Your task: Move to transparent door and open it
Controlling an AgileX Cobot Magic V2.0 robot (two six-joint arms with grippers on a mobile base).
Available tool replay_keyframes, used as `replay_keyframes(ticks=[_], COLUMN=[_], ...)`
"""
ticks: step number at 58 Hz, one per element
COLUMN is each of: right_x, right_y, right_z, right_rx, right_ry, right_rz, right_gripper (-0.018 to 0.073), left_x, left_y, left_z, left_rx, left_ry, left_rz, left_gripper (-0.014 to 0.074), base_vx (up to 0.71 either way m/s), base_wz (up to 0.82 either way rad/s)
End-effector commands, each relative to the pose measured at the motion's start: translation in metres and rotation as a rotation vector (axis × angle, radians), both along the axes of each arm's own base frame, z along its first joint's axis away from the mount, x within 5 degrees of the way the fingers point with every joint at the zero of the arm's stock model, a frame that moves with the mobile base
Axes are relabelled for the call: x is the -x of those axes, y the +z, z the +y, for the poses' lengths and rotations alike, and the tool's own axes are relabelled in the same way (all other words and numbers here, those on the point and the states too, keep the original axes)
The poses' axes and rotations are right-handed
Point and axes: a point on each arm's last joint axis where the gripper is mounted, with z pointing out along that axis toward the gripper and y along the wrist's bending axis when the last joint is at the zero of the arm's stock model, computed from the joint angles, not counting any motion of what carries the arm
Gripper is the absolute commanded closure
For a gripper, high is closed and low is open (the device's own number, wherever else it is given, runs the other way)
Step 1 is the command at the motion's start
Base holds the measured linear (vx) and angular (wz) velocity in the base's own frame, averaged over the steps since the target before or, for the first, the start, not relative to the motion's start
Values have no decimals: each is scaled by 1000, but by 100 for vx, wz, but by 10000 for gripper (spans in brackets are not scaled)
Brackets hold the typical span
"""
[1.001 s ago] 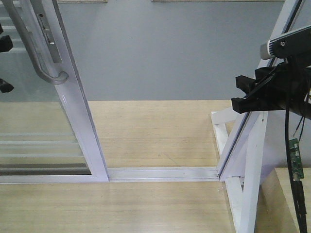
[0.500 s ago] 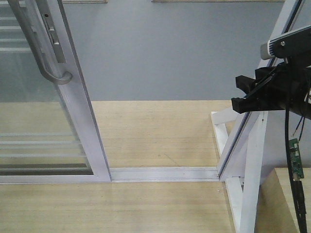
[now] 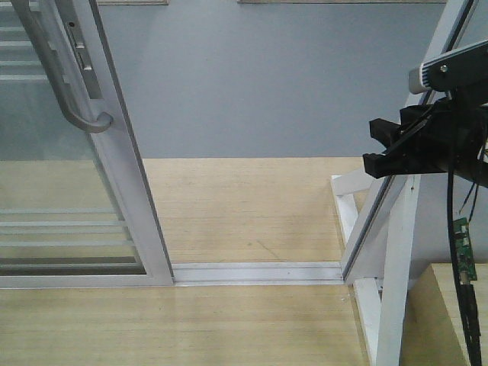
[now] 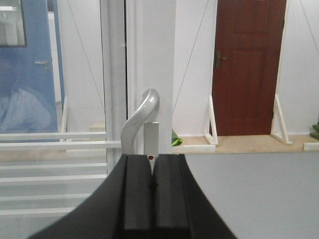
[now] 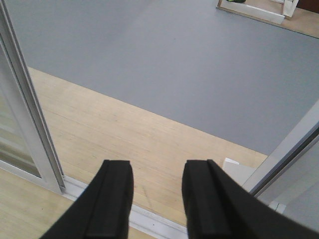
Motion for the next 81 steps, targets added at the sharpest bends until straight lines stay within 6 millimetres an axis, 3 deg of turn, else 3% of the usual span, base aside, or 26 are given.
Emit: replay_keyframes(ticks=[1,11,28,38,45,56,81], right_x=[-1,-1,-1,-1,-1,-1,-1], right_y=[21,21,21,21,21,21,21], right_z=[0,0,0,0,0,0,0], right_rx=[-33,-33,-33,-33,-33,-34,-34], right_ry=[4,4,4,4,4,4,4], right_rz=[-118,-118,-118,-118,-118,-119,-119], right_gripper=[232,232,232,232,232,232,232], left_x=[19,44,62,71,66,65,64], left_y=[3,-27,-74,-102,-129,-137,-137], left_z=[-1,2,3,4,4,3,3], left_rx=[3,148,-28,-10,1,12,12], left_ry=[-10,-11,30,32,25,16,18], left_rz=[-93,-100,-125,-154,-101,-3,2], left_gripper=[605,603,603,603,603,602,602], base_vx=[0,0,0,0,0,0,0], base_wz=[0,0,0,0,0,0,0])
